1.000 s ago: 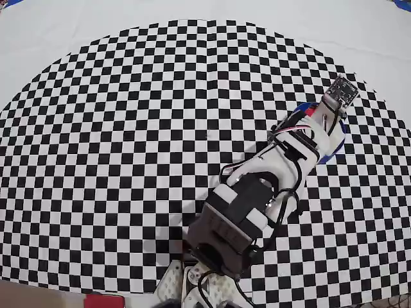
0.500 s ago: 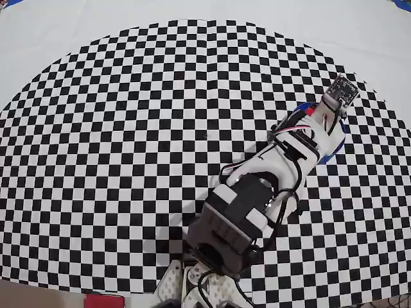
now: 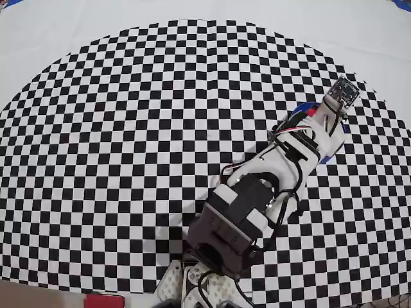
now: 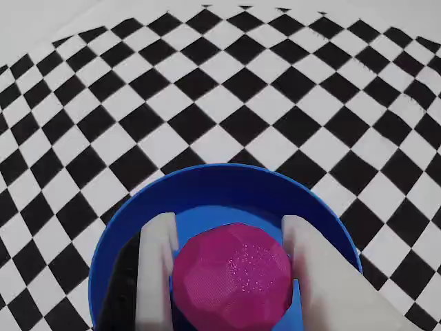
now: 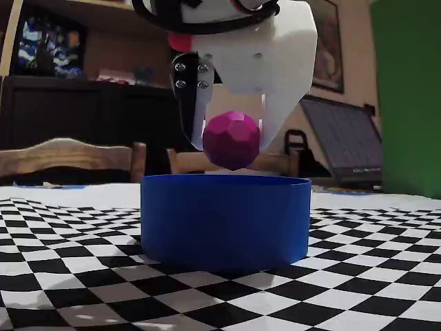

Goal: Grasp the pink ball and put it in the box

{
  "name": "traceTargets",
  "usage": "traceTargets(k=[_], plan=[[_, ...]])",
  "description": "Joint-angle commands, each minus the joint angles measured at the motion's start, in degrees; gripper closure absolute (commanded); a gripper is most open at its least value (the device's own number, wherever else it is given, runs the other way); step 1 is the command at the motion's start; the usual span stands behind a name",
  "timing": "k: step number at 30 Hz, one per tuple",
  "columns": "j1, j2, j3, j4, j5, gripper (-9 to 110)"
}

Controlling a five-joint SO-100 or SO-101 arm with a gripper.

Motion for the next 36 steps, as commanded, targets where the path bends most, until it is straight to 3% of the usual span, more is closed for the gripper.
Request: traceTargets(k=[1, 24, 27, 29, 36], plan=[[0.53, 0.44, -2.20, -0.97, -0.35, 101], [0.70, 0.35, -2.20, -1.76, -0.35, 101], [1.05, 0.35, -2.02, -2.37, -0.35, 77], [1.05, 0.09, -1.58, -4.22, -0.35, 69], [0.79, 0.53, -1.67, -6.24, 0.26, 69]])
